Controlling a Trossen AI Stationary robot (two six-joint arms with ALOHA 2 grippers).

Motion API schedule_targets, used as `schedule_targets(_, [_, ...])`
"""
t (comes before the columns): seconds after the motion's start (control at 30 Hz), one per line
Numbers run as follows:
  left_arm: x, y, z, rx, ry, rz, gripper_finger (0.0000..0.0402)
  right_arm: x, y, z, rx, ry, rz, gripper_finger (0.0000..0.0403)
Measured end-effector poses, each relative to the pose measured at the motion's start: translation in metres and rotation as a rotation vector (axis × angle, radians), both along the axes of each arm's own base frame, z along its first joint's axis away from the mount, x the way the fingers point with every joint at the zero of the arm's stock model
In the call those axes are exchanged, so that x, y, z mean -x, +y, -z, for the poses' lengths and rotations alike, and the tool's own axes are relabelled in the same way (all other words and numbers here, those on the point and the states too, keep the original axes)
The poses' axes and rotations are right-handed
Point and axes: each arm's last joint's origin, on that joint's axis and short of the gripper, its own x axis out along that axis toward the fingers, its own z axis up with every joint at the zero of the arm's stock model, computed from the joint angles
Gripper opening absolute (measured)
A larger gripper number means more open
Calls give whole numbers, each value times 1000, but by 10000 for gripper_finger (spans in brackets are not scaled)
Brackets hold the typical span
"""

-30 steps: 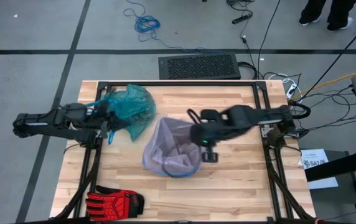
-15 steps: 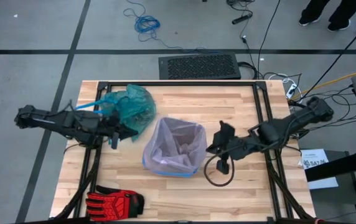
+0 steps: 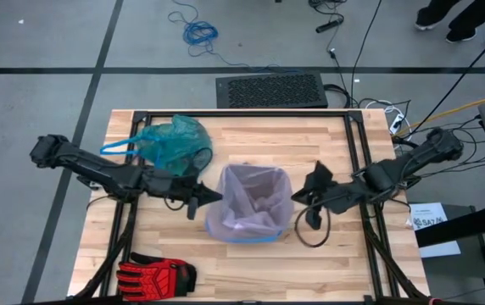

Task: Place trash/remove bag and relplace
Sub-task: Insert the trash bag into the trash bin, then return to Home Position

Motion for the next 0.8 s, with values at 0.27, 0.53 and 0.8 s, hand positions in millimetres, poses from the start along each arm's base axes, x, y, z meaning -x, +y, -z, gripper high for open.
schedule_targets(0.27, [1,19,-8,-104,-56,-79,0,38,-14,-24,66,-129,33,0])
schedule_targets(0.53, [35,35,-23,-286,-33,-191,0,68,-36,22,33,-375,-26,0])
schedule_targets(0.8, [45,42,56,-289,-148,-154,0,91,-61,98,6,-732,-99,0])
